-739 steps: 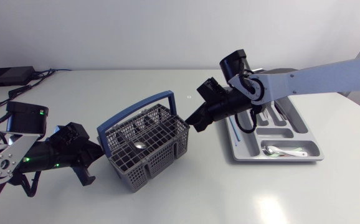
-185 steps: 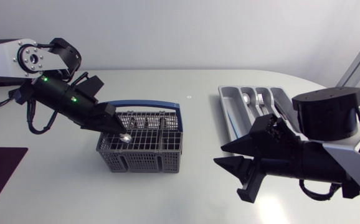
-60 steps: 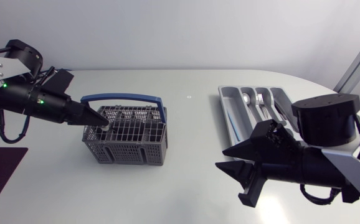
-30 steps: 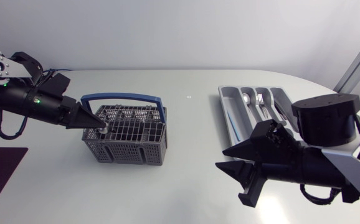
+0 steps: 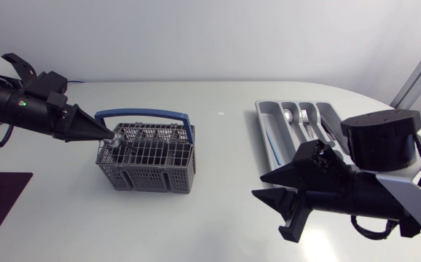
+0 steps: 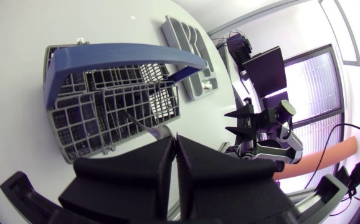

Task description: Unload the cutlery basket into the drawer organizer.

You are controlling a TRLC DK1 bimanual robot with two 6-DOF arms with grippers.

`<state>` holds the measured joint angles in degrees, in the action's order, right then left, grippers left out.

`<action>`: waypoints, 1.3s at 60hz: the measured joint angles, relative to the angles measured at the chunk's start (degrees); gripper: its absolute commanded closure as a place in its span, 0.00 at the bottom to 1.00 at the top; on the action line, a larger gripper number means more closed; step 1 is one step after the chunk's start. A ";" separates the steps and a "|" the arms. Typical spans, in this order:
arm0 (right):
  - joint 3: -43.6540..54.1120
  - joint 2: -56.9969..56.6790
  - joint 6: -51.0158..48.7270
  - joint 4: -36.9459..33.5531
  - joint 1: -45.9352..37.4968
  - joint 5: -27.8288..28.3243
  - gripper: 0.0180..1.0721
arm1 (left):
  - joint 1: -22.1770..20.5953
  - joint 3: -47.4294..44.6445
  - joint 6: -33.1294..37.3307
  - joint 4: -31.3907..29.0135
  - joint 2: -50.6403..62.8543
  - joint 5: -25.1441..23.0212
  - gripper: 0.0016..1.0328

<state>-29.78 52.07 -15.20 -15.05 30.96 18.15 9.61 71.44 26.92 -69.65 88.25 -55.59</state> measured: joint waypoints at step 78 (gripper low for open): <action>-11.47 1.90 -7.61 2.01 0.44 6.62 0.51 | -13.51 14.19 23.12 -26.01 3.04 -3.48 0.97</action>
<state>-41.25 53.98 -22.81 -13.04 31.40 24.77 -3.90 85.62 50.04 -95.66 91.29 -59.07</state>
